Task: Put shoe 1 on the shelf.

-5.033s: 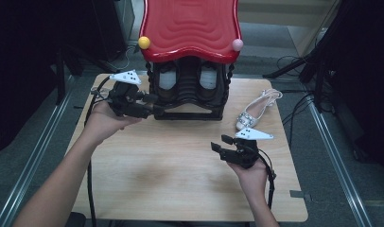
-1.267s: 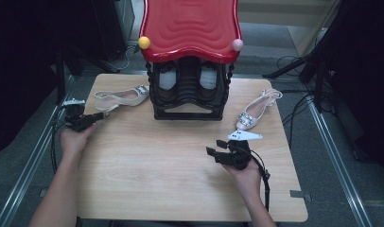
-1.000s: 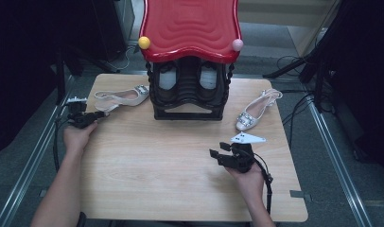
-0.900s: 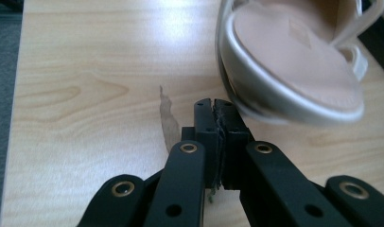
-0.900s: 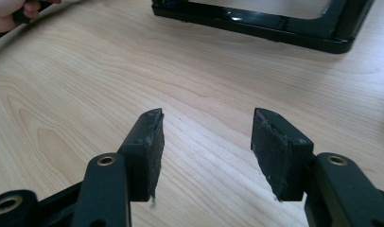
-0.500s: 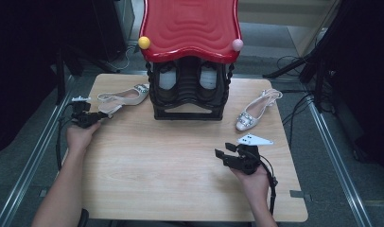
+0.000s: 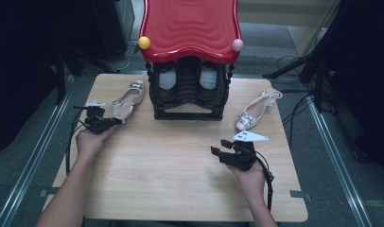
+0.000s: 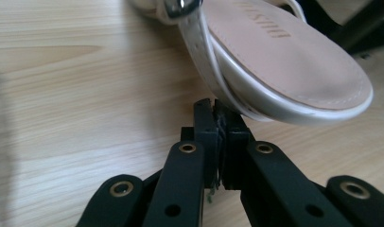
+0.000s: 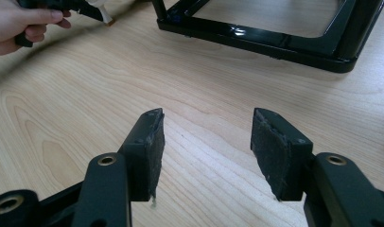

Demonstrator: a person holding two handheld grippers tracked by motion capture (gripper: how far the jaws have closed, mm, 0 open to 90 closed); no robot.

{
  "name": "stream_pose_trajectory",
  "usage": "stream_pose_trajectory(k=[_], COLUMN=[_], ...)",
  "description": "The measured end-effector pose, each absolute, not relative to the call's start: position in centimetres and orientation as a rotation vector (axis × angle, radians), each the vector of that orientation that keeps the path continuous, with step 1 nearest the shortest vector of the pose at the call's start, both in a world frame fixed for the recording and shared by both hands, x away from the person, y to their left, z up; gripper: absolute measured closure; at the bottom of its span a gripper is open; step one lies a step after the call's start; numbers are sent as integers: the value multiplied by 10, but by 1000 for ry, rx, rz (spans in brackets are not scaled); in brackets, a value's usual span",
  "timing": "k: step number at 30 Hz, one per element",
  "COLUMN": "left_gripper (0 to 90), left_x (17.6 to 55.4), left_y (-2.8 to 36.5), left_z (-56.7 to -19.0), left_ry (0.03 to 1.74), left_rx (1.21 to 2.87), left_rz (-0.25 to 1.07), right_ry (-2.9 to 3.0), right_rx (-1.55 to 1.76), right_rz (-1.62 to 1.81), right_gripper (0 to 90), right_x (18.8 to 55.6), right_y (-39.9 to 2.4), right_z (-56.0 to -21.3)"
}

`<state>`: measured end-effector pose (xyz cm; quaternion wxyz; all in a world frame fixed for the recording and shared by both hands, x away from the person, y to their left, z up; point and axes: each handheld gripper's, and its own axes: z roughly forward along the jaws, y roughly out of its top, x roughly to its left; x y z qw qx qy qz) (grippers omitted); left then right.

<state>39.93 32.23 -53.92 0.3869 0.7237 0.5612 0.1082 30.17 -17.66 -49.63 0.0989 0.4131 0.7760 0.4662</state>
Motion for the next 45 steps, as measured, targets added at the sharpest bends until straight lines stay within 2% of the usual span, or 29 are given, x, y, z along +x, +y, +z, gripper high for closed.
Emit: stream_pose_trajectory(k=[5, 12, 21, 25, 31, 38, 41, 45], left_gripper=[858, 789, 702, 701, 693, 677, 687, 681], left_x=[399, 408, 433, 441, 446, 450, 455, 459], left_y=[325, 353, 352, 348, 355, 344, 337, 331], left_z=[-540, -537, -511, -499, -485, -484, -477, -472], left_ry=[1455, 1538, 1525, 1533, 1534, 1525, 1527, 1512], left_rx=[1818, 1732, 1739, 1785, 1692, 1685, 1759, 1741], left_rz=[265, 302, 330, 360, 356, 361, 374, 396], right_ry=[2301, 2289, 2282, 2279, 2276, 2283, 2288, 2291], right_rx=[1218, 1235, 1250, 1258, 1263, 1263, 1259, 1257], right_rz=[1372, 1367, 1357, 1353, 1343, 1337, 1330, 1330], right_gripper=[463, 463, 464, 464, 464, 464, 464, 464], right_x=[302, 300, 297, 296, 293, 294, 293, 294], right_y=[-176, -181, -184, -186, -188, -187, -186, -185], right_z=[-496, -496, -499, -499, -500, -501, -501, -502])
